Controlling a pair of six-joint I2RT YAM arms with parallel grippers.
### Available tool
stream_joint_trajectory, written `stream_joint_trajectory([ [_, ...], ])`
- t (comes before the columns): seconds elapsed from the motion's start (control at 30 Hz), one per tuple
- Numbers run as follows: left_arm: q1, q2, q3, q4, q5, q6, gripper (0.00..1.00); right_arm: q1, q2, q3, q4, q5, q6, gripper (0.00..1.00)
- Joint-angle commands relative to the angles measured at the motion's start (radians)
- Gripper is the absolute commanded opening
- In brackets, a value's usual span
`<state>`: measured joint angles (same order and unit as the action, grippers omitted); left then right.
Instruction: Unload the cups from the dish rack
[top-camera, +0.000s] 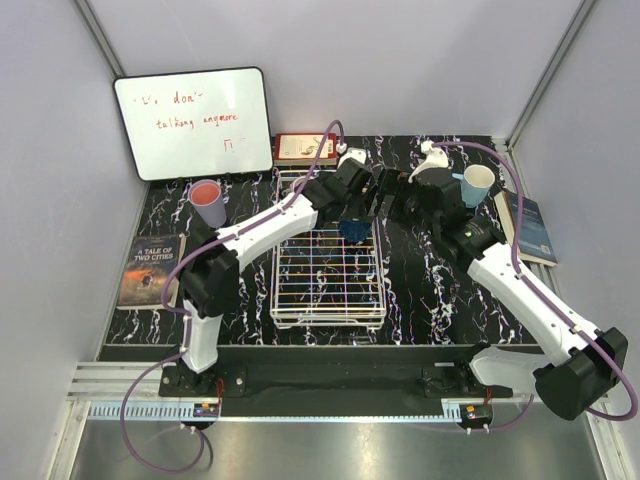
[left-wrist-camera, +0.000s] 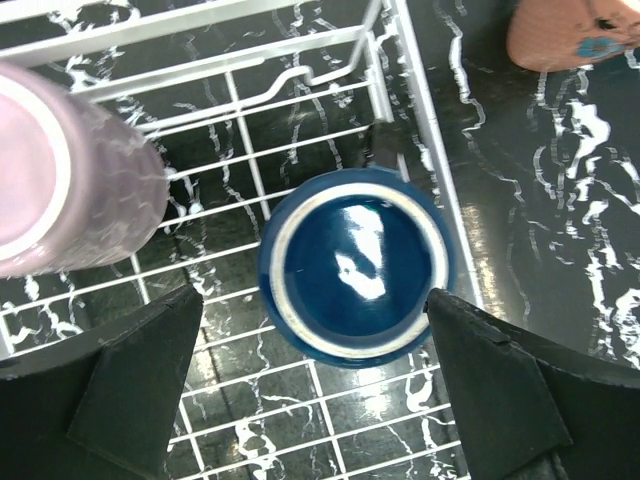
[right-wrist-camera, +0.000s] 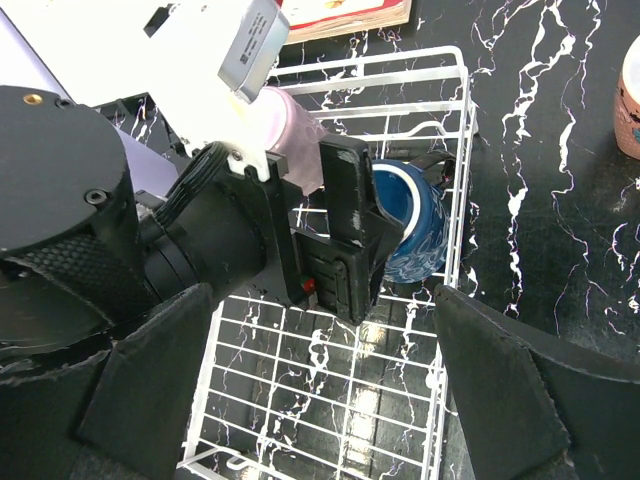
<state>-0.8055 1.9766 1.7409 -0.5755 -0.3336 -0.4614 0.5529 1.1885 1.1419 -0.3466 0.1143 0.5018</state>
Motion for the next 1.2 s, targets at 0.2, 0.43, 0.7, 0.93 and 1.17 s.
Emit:
stream_joint_trajectory([
  [0.2, -0.015, 0.021, 0.057, 0.019, 0.076, 0.055, 0.99, 0.008, -0.018, -0.002, 0.014, 0.007, 0.007, 1.00],
  [0.43, -0.017, 0.070, 0.077, 0.014, 0.116, 0.061, 0.99, 0.008, -0.012, -0.005, 0.011, 0.001, 0.011, 1.00],
  [0.7, -0.011, 0.145, 0.120, 0.009, 0.134, 0.073, 0.99, 0.008, -0.007, -0.008, 0.011, -0.002, 0.011, 1.00],
  [0.93, -0.008, 0.180, 0.124, 0.020, 0.108, 0.078, 0.99, 0.008, -0.004, -0.011, 0.011, -0.004, 0.011, 1.00],
  [1.17, 0.000, 0.202, 0.126, 0.029, 0.107, 0.086, 0.98, 0.008, 0.006, -0.018, 0.011, -0.008, 0.012, 0.99],
])
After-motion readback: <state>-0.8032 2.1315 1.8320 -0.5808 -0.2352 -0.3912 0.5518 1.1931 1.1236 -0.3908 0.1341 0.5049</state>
